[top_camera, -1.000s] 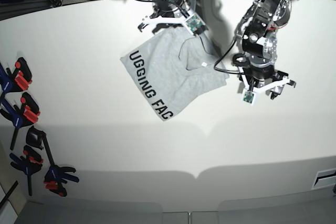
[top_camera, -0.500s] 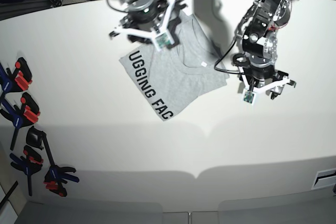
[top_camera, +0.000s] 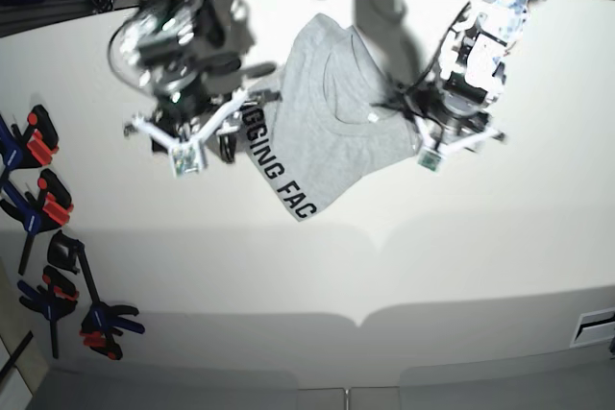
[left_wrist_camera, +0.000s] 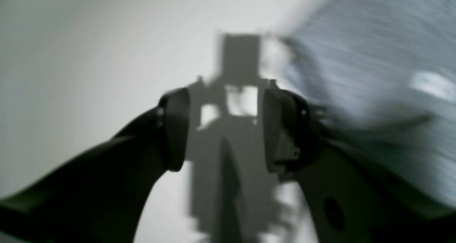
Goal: Fold the T-shirt properly
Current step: 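Grasp the shirt with both grippers and rotate it to square it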
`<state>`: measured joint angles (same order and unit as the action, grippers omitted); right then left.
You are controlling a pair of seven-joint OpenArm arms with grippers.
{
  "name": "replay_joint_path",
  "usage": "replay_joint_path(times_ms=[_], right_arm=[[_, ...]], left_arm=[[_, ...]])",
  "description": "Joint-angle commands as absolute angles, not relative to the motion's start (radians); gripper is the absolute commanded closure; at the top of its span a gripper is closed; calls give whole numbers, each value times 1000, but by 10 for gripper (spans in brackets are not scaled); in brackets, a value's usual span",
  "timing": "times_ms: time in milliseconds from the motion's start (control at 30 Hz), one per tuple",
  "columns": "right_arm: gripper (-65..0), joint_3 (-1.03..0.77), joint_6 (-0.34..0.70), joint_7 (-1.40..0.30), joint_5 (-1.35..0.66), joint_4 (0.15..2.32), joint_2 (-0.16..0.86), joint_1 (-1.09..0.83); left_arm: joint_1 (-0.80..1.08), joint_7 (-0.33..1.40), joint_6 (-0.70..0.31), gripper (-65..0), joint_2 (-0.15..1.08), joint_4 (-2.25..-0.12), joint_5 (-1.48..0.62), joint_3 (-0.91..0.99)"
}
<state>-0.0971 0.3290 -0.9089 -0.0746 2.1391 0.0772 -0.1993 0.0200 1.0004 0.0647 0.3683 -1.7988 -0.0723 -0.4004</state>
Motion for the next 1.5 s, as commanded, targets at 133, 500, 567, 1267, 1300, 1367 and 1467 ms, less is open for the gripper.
replay_joint_path(times_ms=[133,500,567,1267,1300,1367,1467], right_arm=[[-275,-163,528,-925,-347,1890,78,-14],[-275,41,627,-1036,-396,1269,74,404],[-275,92,615,-1029,-393,1208,75,438],[-276,-20,629,-1136,-366,1133,83,426],[-276,-20,629,-1143,-382,1133,82,422],[-275,-20,629,-1146,-390,1135,80,406],[-276,-20,629,-1146,-398,1146,77,361]], left_arm=[[6,955,58,-307,374,-1925,-191,-395],[213,757,-107,-307,367,-2014,-322,-575],[209,734,-105,-307,337,-1928,-229,-630],[-43,728,159,-307,530,-1602,276,-654],[-57,729,170,-307,536,-1602,268,-654],[-83,733,184,-307,538,-1602,231,-654],[-110,731,184,-307,537,-1602,162,-654]])
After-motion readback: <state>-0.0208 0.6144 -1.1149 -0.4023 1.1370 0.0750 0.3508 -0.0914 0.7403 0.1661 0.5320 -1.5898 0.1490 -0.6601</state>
